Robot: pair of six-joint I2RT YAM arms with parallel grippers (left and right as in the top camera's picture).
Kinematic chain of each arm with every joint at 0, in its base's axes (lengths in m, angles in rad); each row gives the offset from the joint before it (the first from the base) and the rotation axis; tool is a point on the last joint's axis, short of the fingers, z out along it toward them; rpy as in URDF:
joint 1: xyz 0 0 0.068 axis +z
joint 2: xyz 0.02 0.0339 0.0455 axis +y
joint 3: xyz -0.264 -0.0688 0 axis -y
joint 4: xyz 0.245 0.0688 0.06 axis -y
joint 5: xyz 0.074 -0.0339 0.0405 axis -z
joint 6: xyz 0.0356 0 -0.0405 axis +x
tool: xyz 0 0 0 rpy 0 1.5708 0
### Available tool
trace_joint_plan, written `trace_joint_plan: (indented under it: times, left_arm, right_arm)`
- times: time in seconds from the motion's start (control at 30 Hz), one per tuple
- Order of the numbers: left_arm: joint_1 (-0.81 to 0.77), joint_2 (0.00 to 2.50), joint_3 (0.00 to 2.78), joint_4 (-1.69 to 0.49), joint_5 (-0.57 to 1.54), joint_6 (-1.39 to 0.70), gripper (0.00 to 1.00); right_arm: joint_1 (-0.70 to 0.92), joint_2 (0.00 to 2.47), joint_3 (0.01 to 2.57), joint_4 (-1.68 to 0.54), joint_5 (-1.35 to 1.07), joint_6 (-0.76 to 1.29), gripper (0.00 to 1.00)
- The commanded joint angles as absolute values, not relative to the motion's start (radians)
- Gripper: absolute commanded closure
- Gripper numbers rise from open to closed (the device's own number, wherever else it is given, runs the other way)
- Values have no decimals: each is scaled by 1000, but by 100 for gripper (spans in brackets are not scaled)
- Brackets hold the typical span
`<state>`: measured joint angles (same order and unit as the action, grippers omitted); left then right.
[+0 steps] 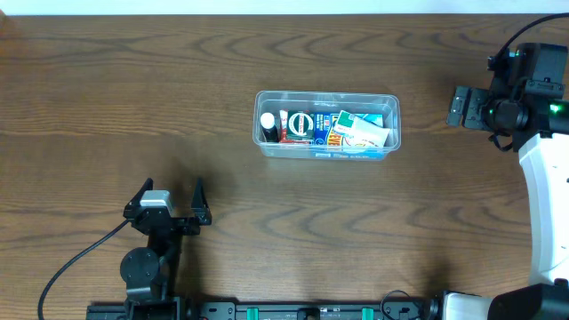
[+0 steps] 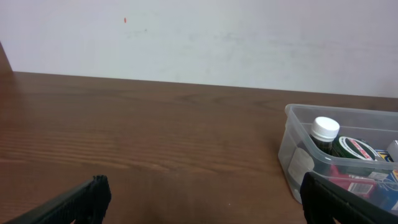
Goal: Pack container
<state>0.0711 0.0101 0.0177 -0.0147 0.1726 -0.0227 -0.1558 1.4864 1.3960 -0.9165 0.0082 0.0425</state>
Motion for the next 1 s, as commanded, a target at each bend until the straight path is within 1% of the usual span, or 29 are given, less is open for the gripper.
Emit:
trace_joint_plan:
  times: [0.0,0.8,0.97]
  left_arm:
    - [75,4,4,-56,184,-20,2]
    - [75,4,4,-56,184,-20,2]
    - [75,4,4,-56,184,-20,2]
  right_arm:
    - [-163,1478,1407,-916,11,55,1]
    - [-162,1477,1407,-916,11,55,1]
    - [-151,1432,1407,-916,11,55,1]
